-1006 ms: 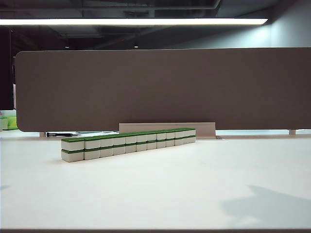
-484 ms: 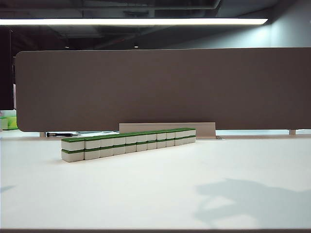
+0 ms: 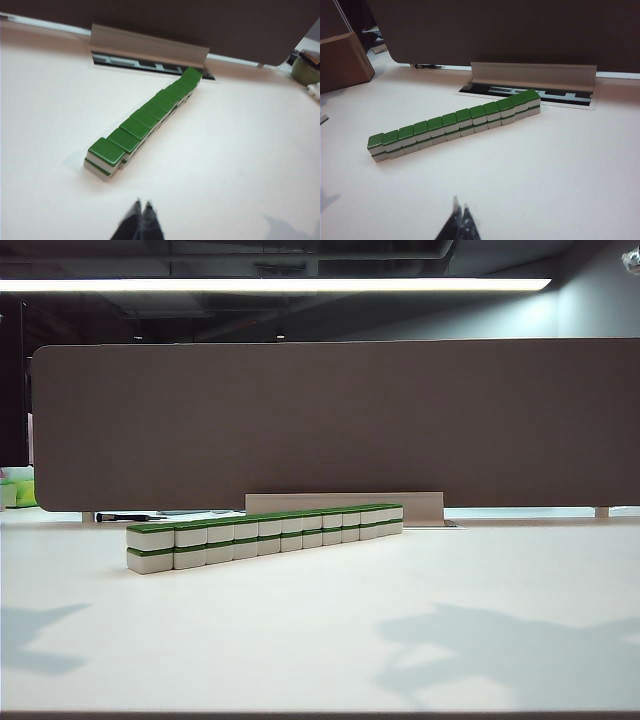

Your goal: Take a mahjong tile from the mahjong wall and then place it on the table close to you.

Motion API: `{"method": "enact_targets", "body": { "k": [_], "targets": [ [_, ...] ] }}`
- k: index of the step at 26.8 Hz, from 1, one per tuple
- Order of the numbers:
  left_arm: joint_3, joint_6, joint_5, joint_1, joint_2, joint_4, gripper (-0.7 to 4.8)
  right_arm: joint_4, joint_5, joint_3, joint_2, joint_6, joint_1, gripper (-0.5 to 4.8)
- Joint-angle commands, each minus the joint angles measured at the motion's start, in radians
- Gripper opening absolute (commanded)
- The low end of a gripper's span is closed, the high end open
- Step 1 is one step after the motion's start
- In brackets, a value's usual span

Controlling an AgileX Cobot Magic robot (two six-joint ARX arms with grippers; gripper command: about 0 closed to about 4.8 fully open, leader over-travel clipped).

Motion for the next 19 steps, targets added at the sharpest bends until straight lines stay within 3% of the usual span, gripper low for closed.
{"method": "enact_targets", "body": {
  "k": [1, 13, 17, 19],
  "targets": [
    [0.062, 0.005, 0.038, 0.0, 0.117, 0.009, -0.06, 0.05, -0.003, 0.006, -0.002, -0.003, 0.0, -0.02],
    [0.239, 0.153, 0.064, -0.001, 0.425, -0.007, -0.06, 0.037, -0.015, 0.006, 0.031, -0.002, 0.004, -0.01],
    [0.267, 0.187, 0.063, -0.007, 0.475, -0.014, -0.06, 0.039, -0.021, 0.006, 0.064, -0.003, 0.039, -0.01],
    [0.285, 0.248, 0.041, -0.024, 0.509, -0.023, -0.06, 0.047, -0.02, 0.006, 0.101, -0.003, 0.09, -0.01]
  ]
}}
